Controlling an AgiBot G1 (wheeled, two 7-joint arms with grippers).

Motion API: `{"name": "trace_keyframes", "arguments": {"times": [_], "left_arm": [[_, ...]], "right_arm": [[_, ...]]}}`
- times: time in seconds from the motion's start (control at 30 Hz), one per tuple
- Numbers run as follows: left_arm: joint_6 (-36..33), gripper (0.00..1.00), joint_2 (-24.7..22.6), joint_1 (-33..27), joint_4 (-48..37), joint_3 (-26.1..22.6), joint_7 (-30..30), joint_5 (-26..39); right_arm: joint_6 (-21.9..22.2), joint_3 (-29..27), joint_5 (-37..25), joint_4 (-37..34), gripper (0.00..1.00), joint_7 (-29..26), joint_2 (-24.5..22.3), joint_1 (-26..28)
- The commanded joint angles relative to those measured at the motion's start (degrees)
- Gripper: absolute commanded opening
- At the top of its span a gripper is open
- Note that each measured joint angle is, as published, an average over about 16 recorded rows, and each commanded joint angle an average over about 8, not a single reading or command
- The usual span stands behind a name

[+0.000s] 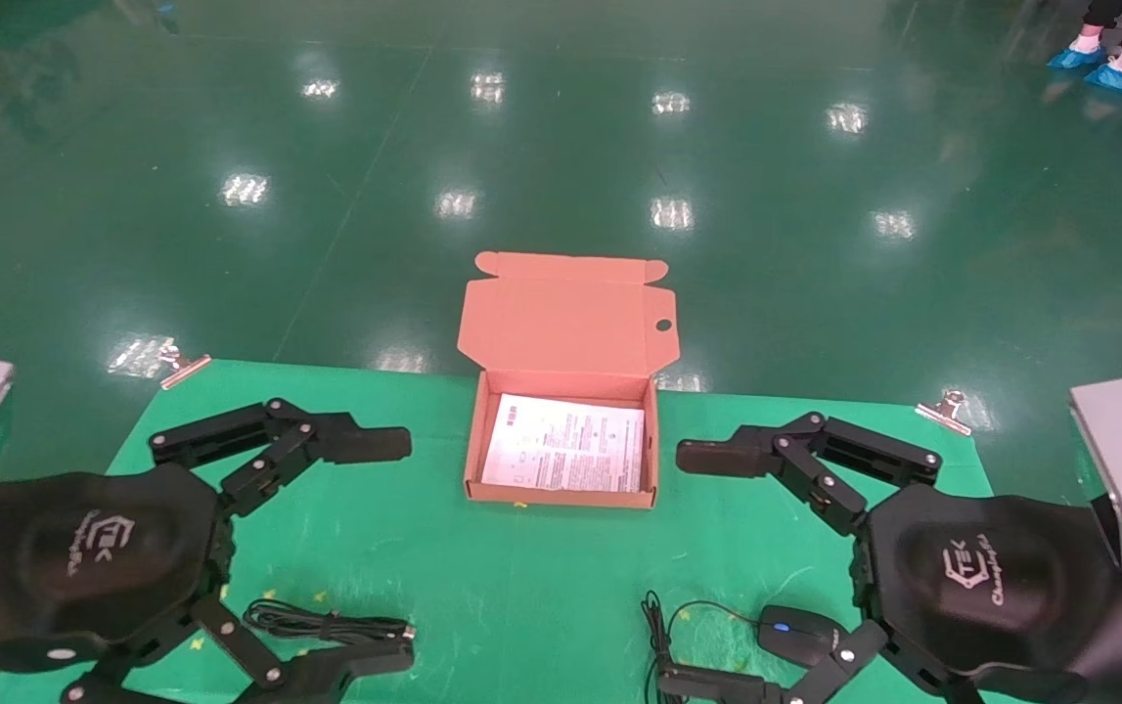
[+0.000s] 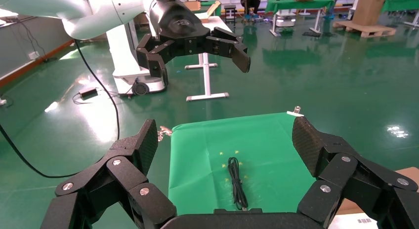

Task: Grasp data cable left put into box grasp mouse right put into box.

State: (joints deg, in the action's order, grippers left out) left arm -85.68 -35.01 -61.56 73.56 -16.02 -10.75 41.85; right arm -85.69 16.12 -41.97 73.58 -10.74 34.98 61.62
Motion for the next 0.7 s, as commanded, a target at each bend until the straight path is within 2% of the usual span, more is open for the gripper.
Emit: {"name": "trace_keyframes", "arguments": {"times": [0.03,0.7], "left_arm": [[0.00,1.00,0.00,0.00,0.00,0.00,0.00,0.00],[0.00,1.00,0.00,0.00,0.00,0.00,0.00,0.00]], "right_arm": [[0.00,0.00,0.00,0.00,1.00,0.00,0.00,0.00],[0.00,0.00,0.00,0.00,1.00,0.00,0.00,0.00]]}}
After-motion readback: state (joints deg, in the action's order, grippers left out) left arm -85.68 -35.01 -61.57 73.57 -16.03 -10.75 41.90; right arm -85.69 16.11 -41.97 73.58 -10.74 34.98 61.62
